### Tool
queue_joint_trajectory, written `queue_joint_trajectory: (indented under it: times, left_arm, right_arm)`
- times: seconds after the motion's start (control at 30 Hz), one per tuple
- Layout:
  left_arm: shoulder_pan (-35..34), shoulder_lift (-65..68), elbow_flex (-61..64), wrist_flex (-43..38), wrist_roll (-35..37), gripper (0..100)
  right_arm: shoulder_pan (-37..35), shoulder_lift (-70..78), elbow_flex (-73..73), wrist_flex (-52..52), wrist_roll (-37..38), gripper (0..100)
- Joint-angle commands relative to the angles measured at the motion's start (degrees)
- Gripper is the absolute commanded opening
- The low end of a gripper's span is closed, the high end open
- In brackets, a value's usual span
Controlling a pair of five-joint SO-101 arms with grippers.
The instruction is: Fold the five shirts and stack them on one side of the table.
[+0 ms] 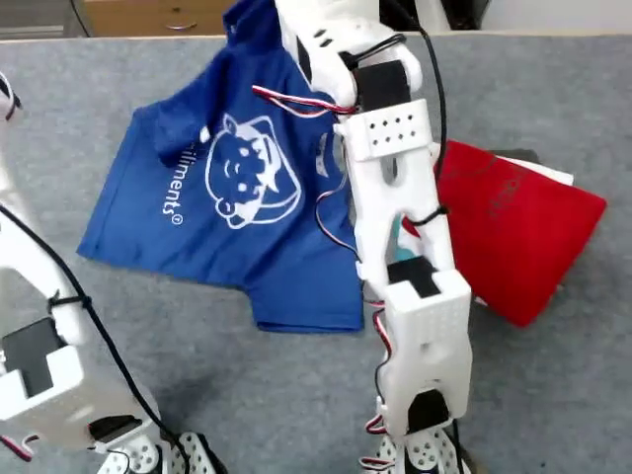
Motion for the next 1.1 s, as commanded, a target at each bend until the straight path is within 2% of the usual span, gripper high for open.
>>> queue_joint_trajectory:
  times: [0.0,0.07,0.2,0.3,0.37,0.4,0.47,0.53,0.63,0.77,1.07]
  left_arm:
    - [0.66,-0.35,-1.98,7.3,-0.62,3]
    - [1.63,0.09,-0.31,8.79,-0.53,3]
    - [9.1,0.18,5.85,9.14,-0.62,3]
    - [15.69,0.26,10.59,5.63,-1.14,3]
    - [18.15,1.23,13.41,1.67,-1.32,7]
    - [18.77,2.37,14.2,0.44,0.09,11]
    - [19.3,5.54,14.02,0.88,7.65,18]
    - [19.74,9.49,12.53,2.11,15.65,20]
    - [20.35,17.23,7.96,3.34,22.07,18]
    - [20.53,26.29,-4.35,7.74,28.31,16]
    - [20.53,44.13,-34.86,21.8,32.62,16]
  right_arm:
    - [0.79,1.54,-3.65,7.12,1.93,1.3]
    - [0.88,4.0,-3.65,9.32,4.4,1.3]
    - [1.32,9.27,-4.0,11.87,6.86,1.3]
    - [2.64,12.88,-4.09,11.87,6.51,1.3]
    - [3.78,14.73,-4.09,11.87,6.51,1.3]
    - [4.4,15.52,-4.09,11.87,6.51,1.3]
    - [5.89,16.75,-4.09,11.87,6.51,1.3]
    - [7.21,17.8,-4.09,11.87,6.51,1.3]
    - [8.44,20.26,-4.09,11.87,6.51,1.3]
    - [8.44,22.99,-4.18,11.78,6.51,1.3]
    - [8.53,26.07,-4.18,9.41,6.42,1.3]
